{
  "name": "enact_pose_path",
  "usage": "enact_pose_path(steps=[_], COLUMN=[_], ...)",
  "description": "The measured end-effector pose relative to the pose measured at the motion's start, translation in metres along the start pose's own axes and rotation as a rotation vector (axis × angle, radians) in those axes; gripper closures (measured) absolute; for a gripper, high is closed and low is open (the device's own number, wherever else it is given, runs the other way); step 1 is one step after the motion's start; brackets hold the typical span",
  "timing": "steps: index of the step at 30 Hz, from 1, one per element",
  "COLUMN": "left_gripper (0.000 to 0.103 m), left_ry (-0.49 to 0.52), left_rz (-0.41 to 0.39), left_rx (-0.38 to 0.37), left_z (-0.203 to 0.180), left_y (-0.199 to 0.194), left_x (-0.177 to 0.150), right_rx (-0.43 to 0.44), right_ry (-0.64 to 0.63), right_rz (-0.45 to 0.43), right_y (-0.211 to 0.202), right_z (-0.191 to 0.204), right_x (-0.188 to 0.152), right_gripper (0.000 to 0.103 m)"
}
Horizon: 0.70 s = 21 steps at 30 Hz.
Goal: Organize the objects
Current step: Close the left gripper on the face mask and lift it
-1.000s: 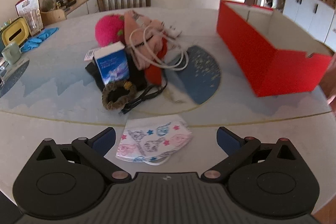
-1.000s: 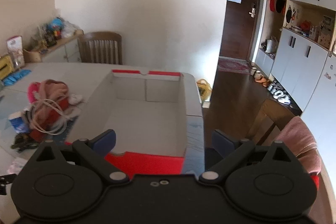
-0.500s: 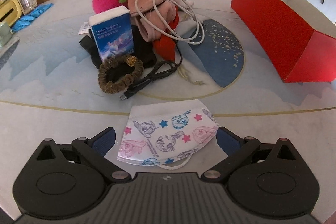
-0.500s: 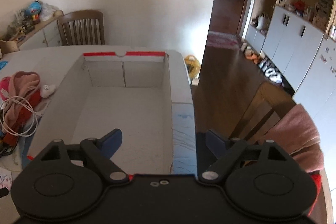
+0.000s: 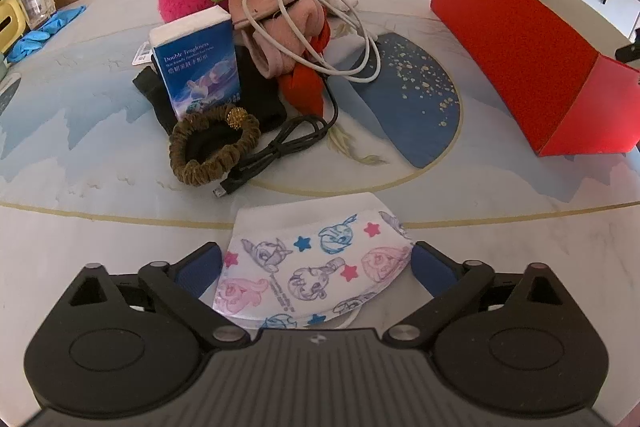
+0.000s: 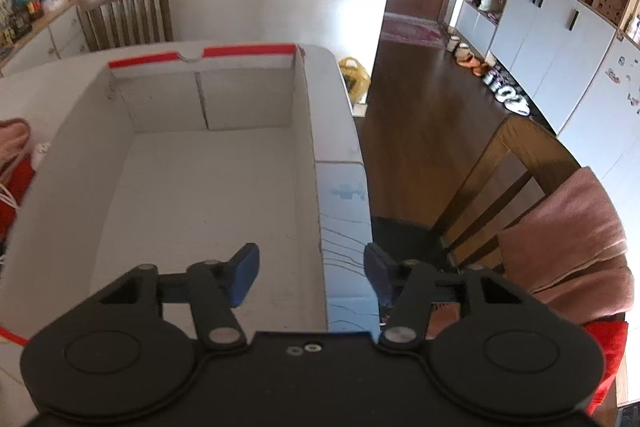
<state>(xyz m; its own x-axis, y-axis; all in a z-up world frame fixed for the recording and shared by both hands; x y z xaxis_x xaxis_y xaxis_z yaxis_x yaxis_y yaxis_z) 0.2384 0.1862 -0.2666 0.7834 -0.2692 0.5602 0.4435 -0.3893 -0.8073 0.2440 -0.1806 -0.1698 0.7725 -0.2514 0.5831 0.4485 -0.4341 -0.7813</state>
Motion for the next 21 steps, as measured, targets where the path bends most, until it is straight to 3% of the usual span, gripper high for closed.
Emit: enact_pose_path(steps=[4,7,12,14,17,21], left_gripper=[0.013,0.025,0.057,0.071,0.080,0.089], left_ry=[0.012,0.013,0.013,0.013,0.028,0.023], left_rz=[-0.002,-0.003,-0.012,-0.010,-0.001,0.007], left_rx=[0.005,0.000,-0.028,-0.062,-0.095,-0.153], left_z=[0.000,0.001,0.005,0.004,0.002,0.002], left_y=[-0.002,-0.005,-0.009,-0.011,-0.010,-0.009], left_x=[0.001,0.003,0.008,0.010,0.011,0.014], right_rx=[0.004,0.014,-0.007,-0.014,-0.026,-0.036], right_ry=[-0.009,-0.013,-0.015,-0.012,-0.017,-0.029], right_rz=[0.025,0.041,0.058,0.063,0.074,0.076], right_y=[0.006,0.008,0.010,0.010,0.010,0.007], right_z=[0.005,0.009,0.013,0.013,0.014,0.019], right_x=[-0.002,-0.003,-0.002,-0.002,-0.004,-0.005], right_gripper=[0.060,0.069,0.073,0.079,0.096,0.097])
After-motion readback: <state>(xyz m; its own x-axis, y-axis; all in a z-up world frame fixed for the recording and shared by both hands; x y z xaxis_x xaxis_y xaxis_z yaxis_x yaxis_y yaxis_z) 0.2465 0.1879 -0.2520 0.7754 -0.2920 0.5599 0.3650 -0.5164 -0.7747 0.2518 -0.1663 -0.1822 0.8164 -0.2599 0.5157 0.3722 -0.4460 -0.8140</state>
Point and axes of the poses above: each gripper's, at about its wrist camera, not at the fingertips, and y roughly the way its jaws point, z to its left, x to its top, the point moved 10 cm from there along y, roughly the way its jaws point, and after that the axes turned 13 degrees about -x, right-handed, at the moved point
